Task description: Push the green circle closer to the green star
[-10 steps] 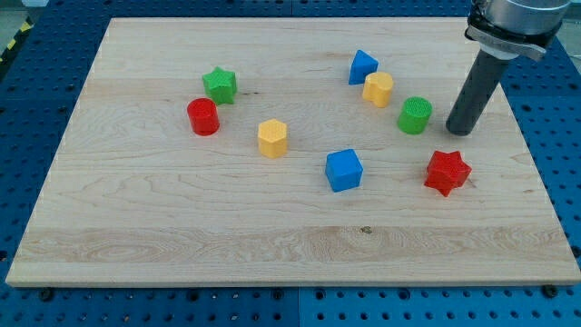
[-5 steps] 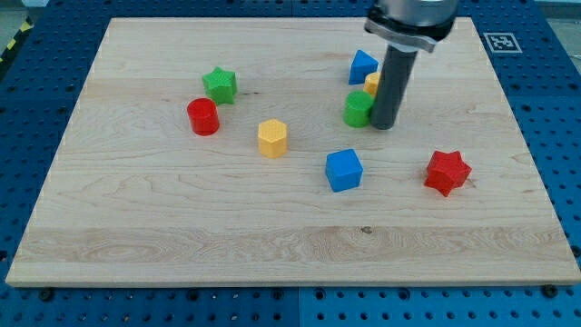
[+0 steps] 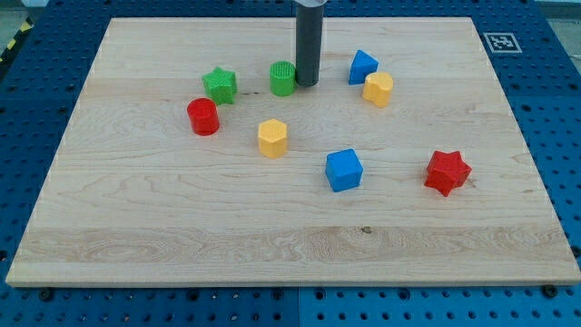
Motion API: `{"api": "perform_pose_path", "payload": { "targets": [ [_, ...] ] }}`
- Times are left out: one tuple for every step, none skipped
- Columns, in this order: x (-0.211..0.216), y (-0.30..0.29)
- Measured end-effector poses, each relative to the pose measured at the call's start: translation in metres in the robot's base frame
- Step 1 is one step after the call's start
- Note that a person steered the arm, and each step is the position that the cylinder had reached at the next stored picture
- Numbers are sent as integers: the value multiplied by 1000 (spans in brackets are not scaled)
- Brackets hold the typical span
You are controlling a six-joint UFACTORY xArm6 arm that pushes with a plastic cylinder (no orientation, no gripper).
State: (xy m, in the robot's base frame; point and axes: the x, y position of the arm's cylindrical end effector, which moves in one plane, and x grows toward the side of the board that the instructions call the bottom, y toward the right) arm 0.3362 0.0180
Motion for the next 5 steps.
{"api": "perform_pose_path", "payload": {
  "targets": [
    [6, 11],
    [24, 9],
    [26, 5],
    [26, -18],
    [26, -56]
  ]
}}
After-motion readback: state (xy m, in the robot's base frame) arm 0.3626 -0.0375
